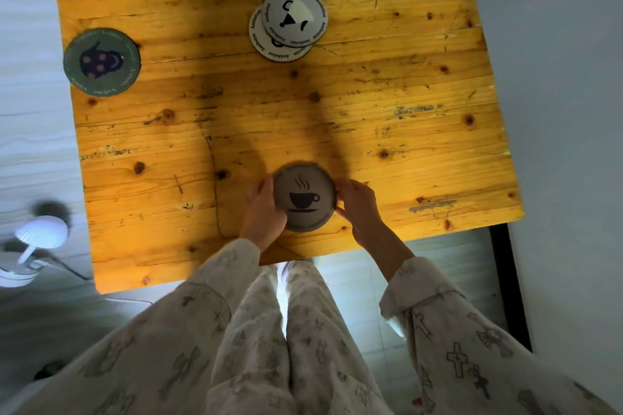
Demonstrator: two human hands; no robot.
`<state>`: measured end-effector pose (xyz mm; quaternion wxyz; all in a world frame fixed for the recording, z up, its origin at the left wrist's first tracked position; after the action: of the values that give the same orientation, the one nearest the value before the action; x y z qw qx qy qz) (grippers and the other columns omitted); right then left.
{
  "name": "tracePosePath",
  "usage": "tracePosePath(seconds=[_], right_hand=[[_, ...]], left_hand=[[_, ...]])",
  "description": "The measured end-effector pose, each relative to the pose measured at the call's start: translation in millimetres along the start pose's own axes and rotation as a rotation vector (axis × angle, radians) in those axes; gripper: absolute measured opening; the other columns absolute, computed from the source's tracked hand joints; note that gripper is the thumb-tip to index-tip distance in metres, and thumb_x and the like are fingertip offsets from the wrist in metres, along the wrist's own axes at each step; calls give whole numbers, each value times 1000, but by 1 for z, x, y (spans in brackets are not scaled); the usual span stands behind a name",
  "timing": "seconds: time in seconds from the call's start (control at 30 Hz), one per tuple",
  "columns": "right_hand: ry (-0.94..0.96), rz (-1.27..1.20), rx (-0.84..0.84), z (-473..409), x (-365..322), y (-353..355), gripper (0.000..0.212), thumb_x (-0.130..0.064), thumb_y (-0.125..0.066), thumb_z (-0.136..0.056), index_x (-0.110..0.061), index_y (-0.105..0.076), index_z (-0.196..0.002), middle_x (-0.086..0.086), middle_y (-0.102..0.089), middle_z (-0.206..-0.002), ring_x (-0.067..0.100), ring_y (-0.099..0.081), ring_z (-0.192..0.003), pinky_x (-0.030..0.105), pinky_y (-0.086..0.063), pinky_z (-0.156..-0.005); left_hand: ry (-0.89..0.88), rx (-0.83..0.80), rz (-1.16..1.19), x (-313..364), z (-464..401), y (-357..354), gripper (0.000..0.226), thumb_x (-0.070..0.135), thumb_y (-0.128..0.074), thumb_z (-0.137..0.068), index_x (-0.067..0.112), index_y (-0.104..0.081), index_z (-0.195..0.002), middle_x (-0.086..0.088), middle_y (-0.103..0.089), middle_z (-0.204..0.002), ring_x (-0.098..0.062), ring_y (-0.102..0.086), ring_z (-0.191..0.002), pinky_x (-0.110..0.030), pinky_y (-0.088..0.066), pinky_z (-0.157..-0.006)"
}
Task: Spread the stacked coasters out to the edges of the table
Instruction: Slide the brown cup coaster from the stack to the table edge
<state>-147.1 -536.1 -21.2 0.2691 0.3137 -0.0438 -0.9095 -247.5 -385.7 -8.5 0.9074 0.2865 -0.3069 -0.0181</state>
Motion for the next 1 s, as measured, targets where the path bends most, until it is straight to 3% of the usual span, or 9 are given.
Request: tracePosePath(seconds=[0.13,0.3,0.47,0.57,0.67,0.77,0.87,1.0], right_hand=[[42,75,-17,2,-4,-1,30,-18,-43,-90,-16,-48,-60,10,-44,-69,23,-39,-75,37,-33,-69],[75,183,-51,4,2,-3,28,-15,-36,-94,-5,-60,-81,18,-52,-82,26,-45,-77,38,-34,-68],[56,206,-50,7,9,2,29,-20,-36,-95,-2,-51,-77,18,-46,-78,26,-40,-72,36,-29,-58],[49,205,-41,7,12,7,36,-19,-36,-94,14,-52,-92,24,-52,-82,27,-44,-75,39,-36,-65],[51,219,-29,8,15,10,36,-19,-36,-94,10,-56,-100,34,-62,-102,38,-56,-84,54,-49,-81],[41,219,-25,9,19,12,37,-19,-36,-94,11,-55,-101,35,-61,-107,48,-56,-98,61,-47,-89],[49,229,-39,11,20,12,36,-19,-38,-94,11,-56,-103,31,-61,-103,32,-52,-82,42,-45,-78],[61,254,1,11,20,15,35,-18,-38,-95,12,-56,-92,26,-57,-85,31,-49,-79,53,-47,-79]], left_hand=[[54,-5,88,-19,14,-7,62,-6,-36,-85,14,-21,-142,-18,-21,-146,-34,-25,-134,-40,-20,-115],[76,-91,84,-17,11,-12,61,-8,-37,-84,12,-23,-140,-17,-18,-146,-33,-22,-134,-35,-18,-113],[107,-168,109,-18,14,-19,58,-3,-36,-85,19,-26,-137,-17,-19,-143,-35,-25,-131,-44,-20,-115],[131,-210,115,-19,17,-24,59,1,-35,-87,21,-21,-140,-16,-16,-146,-35,-25,-132,-49,-22,-114],[150,-225,138,-20,19,-26,58,-1,-33,-88,20,-20,-141,-16,-16,-146,-34,-29,-129,-49,-28,-112],[160,-231,167,-20,21,-27,58,-2,-33,-88,21,-22,-139,-15,-17,-146,-34,-32,-128,-50,-32,-110],[185,-233,194,-23,25,-30,59,-3,-33,-88,23,-22,-140,-13,-16,-146,-33,-29,-130,-50,-33,-110],[217,-220,288,-27,29,-33,60,-8,-33,-84,21,-30,-137,-13,-18,-144,-35,-31,-128,-51,-34,-108]])
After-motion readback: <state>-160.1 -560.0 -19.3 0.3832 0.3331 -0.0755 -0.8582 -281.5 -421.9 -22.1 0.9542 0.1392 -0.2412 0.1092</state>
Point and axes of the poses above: each hand's wrist, its own z-axis away from the middle knuckle, its own y-axis out of the back of the hand, x = y × z, the point moved 9 cm from there along -z, towards the middle knuckle
